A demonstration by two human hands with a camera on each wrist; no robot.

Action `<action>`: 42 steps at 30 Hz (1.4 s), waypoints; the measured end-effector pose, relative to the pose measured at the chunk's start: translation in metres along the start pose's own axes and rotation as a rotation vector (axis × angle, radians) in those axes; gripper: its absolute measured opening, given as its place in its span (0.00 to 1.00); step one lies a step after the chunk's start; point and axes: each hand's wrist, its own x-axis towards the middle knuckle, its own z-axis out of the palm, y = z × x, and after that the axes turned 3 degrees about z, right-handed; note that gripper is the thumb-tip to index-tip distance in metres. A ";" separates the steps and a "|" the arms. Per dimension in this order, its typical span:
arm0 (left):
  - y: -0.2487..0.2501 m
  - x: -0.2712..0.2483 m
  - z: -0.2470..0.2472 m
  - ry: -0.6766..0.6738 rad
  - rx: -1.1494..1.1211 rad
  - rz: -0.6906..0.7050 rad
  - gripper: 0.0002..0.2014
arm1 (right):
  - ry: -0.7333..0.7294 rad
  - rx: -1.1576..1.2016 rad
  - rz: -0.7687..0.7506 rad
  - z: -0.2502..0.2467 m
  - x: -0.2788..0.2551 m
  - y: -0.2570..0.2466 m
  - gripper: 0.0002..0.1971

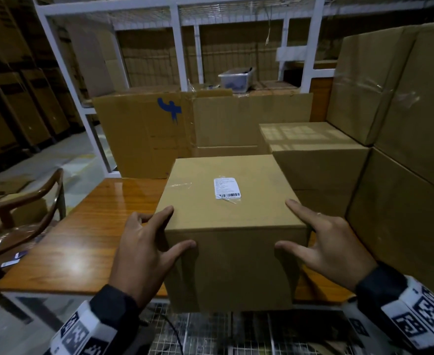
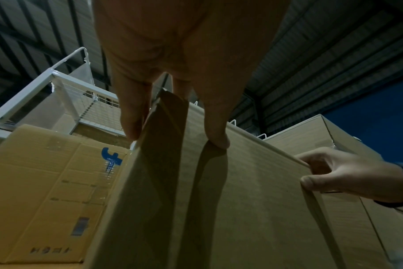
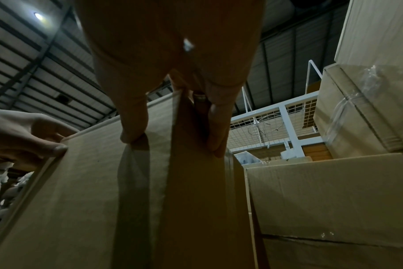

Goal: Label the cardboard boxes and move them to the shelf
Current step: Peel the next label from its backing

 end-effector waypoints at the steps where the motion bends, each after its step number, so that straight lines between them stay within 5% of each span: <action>1: -0.001 0.002 -0.003 -0.034 0.014 0.001 0.41 | -0.026 -0.014 0.003 -0.003 0.001 -0.001 0.45; 9: 0.027 0.060 -0.047 -0.332 0.263 0.102 0.44 | 0.013 -0.093 -0.019 -0.057 0.062 -0.033 0.38; 12: 0.042 0.088 -0.043 -0.499 0.331 0.175 0.39 | -0.221 -0.127 -0.049 -0.058 0.114 -0.047 0.22; 17: 0.041 0.104 -0.017 -0.753 0.281 0.175 0.47 | -0.551 -0.227 -0.012 -0.027 0.184 -0.057 0.13; 25: 0.025 0.098 0.002 -0.753 0.243 0.146 0.49 | -0.559 -0.430 -0.164 0.020 0.212 -0.059 0.17; 42: 0.022 0.096 0.004 -0.733 0.190 0.117 0.53 | -0.543 -0.388 -0.197 0.033 0.214 -0.072 0.04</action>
